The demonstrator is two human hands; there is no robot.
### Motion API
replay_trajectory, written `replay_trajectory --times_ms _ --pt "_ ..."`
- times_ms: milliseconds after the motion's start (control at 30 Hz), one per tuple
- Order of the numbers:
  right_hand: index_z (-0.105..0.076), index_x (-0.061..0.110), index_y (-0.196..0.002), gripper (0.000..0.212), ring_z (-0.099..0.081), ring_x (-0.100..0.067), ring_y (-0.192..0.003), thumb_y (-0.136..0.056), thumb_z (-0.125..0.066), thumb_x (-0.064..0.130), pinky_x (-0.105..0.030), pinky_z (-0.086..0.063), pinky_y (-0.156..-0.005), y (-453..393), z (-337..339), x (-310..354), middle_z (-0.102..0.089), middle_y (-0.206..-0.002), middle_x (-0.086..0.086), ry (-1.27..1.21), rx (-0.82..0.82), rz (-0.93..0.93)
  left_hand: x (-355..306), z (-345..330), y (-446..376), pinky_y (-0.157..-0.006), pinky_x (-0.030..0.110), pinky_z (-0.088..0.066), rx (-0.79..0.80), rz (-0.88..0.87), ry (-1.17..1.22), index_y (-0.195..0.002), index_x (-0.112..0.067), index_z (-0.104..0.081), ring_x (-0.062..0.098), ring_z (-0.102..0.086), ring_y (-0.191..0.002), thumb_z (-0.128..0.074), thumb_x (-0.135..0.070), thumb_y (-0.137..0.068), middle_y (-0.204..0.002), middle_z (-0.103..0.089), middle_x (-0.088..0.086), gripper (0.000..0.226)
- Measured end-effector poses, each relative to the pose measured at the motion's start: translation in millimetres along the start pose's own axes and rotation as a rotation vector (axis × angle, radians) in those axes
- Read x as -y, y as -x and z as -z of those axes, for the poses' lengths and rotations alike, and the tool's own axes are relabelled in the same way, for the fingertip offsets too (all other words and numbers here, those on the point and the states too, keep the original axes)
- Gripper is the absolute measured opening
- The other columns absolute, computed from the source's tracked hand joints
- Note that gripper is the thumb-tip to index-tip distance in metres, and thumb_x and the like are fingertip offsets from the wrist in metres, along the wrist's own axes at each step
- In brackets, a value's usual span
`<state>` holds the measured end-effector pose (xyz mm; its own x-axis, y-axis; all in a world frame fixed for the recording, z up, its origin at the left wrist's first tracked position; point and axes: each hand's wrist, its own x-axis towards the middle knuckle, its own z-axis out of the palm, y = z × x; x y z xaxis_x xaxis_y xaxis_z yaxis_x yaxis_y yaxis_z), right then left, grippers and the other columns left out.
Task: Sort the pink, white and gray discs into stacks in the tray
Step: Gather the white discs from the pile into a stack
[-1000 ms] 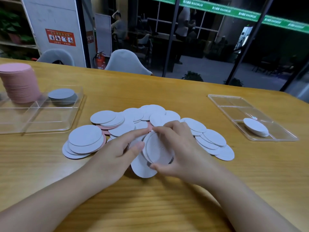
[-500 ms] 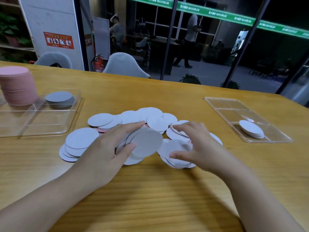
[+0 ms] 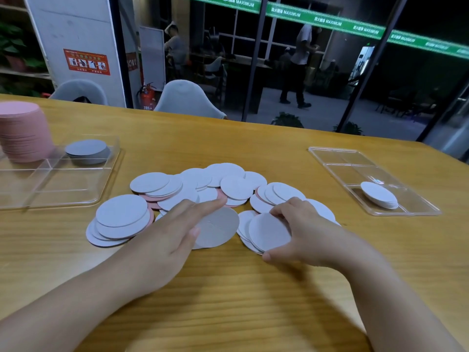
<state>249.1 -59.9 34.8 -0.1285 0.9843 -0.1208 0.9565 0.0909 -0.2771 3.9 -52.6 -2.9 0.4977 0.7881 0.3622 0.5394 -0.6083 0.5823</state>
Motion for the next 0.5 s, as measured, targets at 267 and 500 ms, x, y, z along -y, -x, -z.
replay_trajectory --times_ms 267,500 --pt "-0.035 0.039 -0.121 0.073 -0.035 0.003 -0.112 -0.063 -0.077 0.048 -0.018 -0.038 -0.087 4.1 3.6 6.4 -0.033 -0.120 0.022 -0.243 -0.105 0.147 -2.5 -1.2 -2.1 -0.063 0.007 -0.040 -0.024 0.208 0.159 -0.107 -0.073 -0.038 0.006 -0.064 -0.067 -0.040 -0.013 -0.097 -0.097 -0.049 -0.035 0.062" --pt "-0.032 0.035 -0.120 0.074 -0.031 0.006 -0.100 -0.064 -0.079 0.046 -0.015 -0.031 -0.080 -3.3 -24.3 33.6 -0.032 -0.109 0.018 -0.206 -0.221 0.318 -4.6 -4.8 -3.5 -0.066 0.015 -0.046 -0.037 0.280 0.272 -0.109 -0.061 -0.047 0.005 -0.064 -0.061 -0.041 -0.012 -0.097 -0.092 -0.057 -0.015 0.051"
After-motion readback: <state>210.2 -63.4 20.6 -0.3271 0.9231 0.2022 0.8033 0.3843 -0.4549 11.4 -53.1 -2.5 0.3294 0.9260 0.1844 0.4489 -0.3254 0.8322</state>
